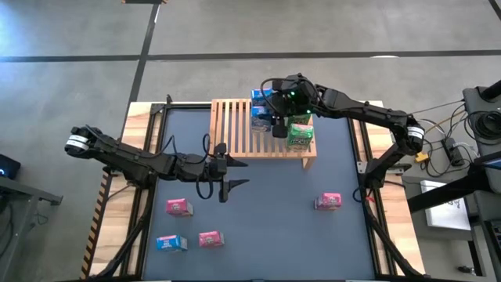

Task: Stack cereal on shelf
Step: Put the right blue cereal box on the shelf aligned with the other blue cereal box, then put the blue cereal box on the shelf aligned with the other blue cereal boxes

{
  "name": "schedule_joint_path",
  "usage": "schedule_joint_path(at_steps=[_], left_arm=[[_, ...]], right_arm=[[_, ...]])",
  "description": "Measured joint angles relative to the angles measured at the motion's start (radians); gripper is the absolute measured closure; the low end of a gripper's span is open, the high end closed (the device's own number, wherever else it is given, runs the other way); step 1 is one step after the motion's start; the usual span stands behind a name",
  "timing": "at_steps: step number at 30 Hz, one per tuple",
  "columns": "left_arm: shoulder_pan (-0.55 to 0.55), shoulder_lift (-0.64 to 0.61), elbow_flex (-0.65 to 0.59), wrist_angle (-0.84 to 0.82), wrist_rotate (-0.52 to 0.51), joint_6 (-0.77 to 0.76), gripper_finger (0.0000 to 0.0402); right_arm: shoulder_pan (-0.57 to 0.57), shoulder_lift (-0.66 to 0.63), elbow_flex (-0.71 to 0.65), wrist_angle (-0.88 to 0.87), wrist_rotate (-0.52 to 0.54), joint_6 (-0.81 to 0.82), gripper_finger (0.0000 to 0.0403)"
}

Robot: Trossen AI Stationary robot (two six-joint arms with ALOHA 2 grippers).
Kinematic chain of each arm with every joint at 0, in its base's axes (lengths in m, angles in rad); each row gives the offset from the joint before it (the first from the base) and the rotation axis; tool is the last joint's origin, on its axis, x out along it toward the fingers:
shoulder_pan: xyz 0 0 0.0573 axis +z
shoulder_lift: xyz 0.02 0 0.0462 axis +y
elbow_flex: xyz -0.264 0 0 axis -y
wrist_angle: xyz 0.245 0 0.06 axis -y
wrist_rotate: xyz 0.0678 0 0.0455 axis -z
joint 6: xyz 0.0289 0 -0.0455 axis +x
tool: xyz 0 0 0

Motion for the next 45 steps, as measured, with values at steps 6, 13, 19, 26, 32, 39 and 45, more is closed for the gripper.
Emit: schedule_joint_path(at_steps=[6, 13, 19, 26, 32, 39, 45], left_arm=[[0.000, 0.000, 0.000, 0.000, 0.000, 0.000, 0.0178], [0.000, 0.000, 0.000, 0.000, 0.000, 0.000, 0.0178], [0.000, 0.000, 0.000, 0.000, 0.000, 0.000, 0.0178], [0.000, 0.000, 0.000, 0.000, 0.000, 0.000, 0.0178], [0.000, 0.000, 0.000, 0.000, 0.000, 0.000, 0.0178], [0.000, 0.000, 0.000, 0.000, 0.000, 0.000, 0.0178], [0.000, 0.000, 0.000, 0.000, 0.000, 0.000, 0.0178]], right_arm=[[0.000, -0.001, 0.000, -0.017, 0.000, 0.007, 0.0227], [0.000, -0.001, 0.000, -0.018, 0.000, 0.019, 0.0227], [0.000, -0.001, 0.000, -0.018, -0.004, 0.018, 0.0208], [0.000, -0.001, -0.001, -0.019, -0.003, 0.022, 0.0174], [0.000, -0.009, 0.001, -0.022, -0.001, 0.031, 0.0156], [0.002, -0.017, 0.056, -0.056, 0.000, 0.065, 0.0149], [0.007, -0.026, 0.075, -0.090, 0.000, 0.068, 0.0150]])
